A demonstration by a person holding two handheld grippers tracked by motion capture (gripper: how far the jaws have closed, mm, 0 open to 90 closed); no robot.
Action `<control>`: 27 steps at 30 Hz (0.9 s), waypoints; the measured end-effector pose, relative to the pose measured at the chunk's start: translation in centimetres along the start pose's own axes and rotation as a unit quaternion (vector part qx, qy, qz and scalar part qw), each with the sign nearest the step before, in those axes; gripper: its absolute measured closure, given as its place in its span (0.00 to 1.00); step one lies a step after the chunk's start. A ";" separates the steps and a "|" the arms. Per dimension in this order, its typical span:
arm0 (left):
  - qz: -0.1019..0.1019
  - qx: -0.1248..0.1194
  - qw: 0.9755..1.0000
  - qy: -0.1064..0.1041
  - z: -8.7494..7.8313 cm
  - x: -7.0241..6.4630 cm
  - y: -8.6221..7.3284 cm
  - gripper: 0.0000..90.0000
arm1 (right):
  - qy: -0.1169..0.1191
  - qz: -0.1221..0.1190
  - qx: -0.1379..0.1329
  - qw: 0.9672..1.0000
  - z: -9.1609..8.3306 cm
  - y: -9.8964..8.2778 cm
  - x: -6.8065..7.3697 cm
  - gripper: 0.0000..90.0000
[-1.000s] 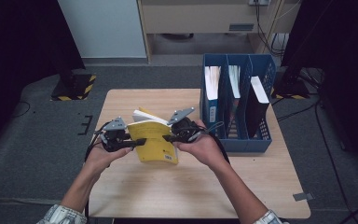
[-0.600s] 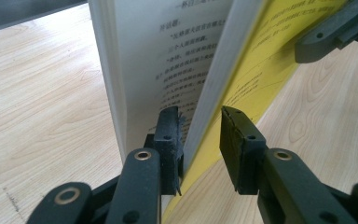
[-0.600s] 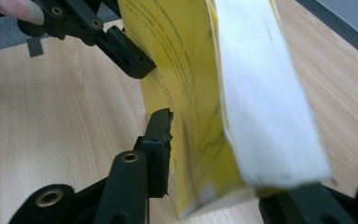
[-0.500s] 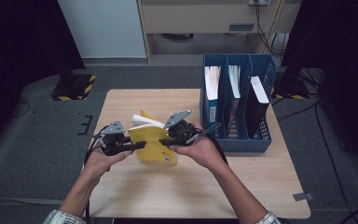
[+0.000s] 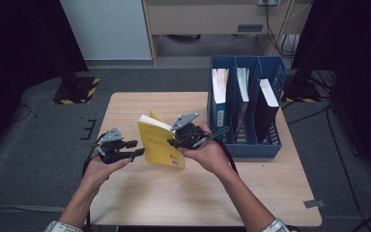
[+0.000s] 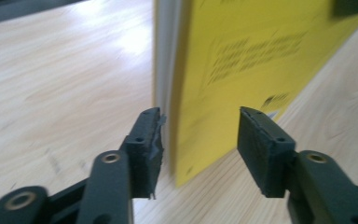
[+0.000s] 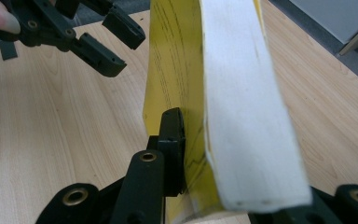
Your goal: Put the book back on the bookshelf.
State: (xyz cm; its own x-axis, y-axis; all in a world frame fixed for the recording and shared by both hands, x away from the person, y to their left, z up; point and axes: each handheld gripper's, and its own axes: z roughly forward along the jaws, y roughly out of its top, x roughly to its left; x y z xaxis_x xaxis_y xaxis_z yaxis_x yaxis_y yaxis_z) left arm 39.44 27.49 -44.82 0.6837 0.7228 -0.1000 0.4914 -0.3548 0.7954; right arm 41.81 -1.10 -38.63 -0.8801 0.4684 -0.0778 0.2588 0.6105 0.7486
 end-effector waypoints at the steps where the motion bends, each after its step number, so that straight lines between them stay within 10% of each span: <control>1: -0.001 0.015 1.000 0.018 0.1 0.2 -0.7 0.45 | 0.005 0.002 0.000 1.000 0.0 0.0 0.1 0.82; 17: -0.014 0.068 0.993 0.099 0.7 0.7 -7.0 0.24 | 0.033 0.000 -0.003 0.999 0.1 1.3 0.4 0.75; 27: -0.017 0.078 0.992 0.100 0.7 0.9 -7.7 0.14 | 0.045 0.006 0.007 0.999 0.9 1.8 0.2 0.77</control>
State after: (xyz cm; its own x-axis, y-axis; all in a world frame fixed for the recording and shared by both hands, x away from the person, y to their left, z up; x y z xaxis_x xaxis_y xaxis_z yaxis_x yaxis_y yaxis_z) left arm 36.69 30.42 -51.43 0.5528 0.8333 0.0069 0.6006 -0.4042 0.6898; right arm 42.48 0.61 -37.87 -0.9087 0.4174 -0.0093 0.2744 0.6139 0.7401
